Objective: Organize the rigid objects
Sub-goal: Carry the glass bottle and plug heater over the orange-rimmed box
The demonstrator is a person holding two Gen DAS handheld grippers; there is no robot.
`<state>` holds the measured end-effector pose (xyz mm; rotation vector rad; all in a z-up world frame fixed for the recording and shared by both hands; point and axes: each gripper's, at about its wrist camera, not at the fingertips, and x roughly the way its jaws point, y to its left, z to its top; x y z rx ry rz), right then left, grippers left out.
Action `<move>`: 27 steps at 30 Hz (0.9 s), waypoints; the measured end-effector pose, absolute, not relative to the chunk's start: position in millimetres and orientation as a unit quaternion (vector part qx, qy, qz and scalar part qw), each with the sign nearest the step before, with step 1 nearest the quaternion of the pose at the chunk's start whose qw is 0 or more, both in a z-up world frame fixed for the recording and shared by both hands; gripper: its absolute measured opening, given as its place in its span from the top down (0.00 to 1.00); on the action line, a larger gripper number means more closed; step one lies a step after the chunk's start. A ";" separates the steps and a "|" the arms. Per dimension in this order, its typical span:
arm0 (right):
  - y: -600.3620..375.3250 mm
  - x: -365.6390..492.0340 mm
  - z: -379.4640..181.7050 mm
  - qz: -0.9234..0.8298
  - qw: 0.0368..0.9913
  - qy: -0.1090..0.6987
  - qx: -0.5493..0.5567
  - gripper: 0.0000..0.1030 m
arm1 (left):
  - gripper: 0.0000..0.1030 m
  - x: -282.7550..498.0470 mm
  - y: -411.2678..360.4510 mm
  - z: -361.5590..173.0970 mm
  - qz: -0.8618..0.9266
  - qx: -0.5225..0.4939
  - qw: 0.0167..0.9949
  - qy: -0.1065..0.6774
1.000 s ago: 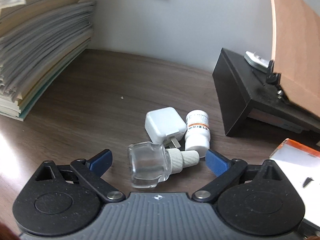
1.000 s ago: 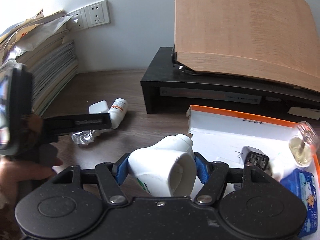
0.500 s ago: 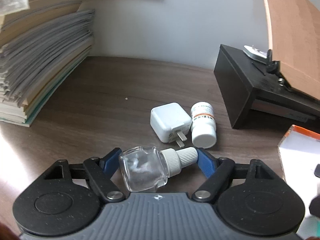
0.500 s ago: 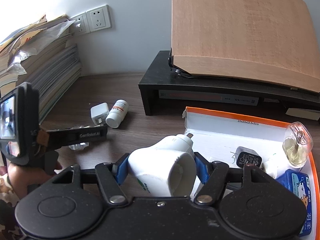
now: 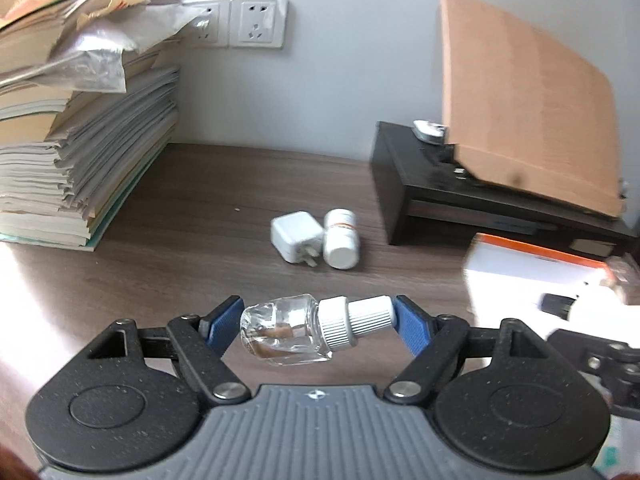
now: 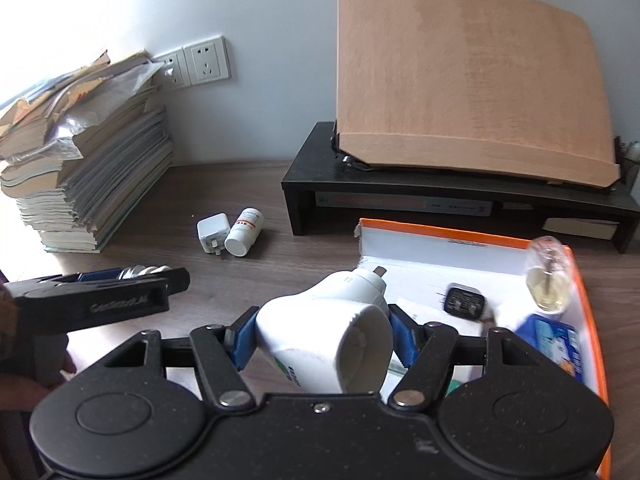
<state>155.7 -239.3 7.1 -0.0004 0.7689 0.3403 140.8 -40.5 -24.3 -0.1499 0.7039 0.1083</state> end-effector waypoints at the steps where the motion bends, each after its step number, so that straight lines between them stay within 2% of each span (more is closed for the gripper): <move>1: -242.6 150.7 10.2 0.163 0.914 0.371 0.000 0.23 | 0.20 135.2 -44.4 -20.7 0.047 -0.076 0.935 0.344; 10: -291.2 102.9 34.6 0.114 0.930 0.349 -0.001 0.23 | 0.20 89.6 -100.6 7.6 -0.037 -0.080 0.936 0.341; 27: -378.9 34.8 33.8 -0.001 0.939 0.342 0.023 0.23 | 0.20 71.5 -189.3 1.6 -0.141 -0.044 0.924 0.352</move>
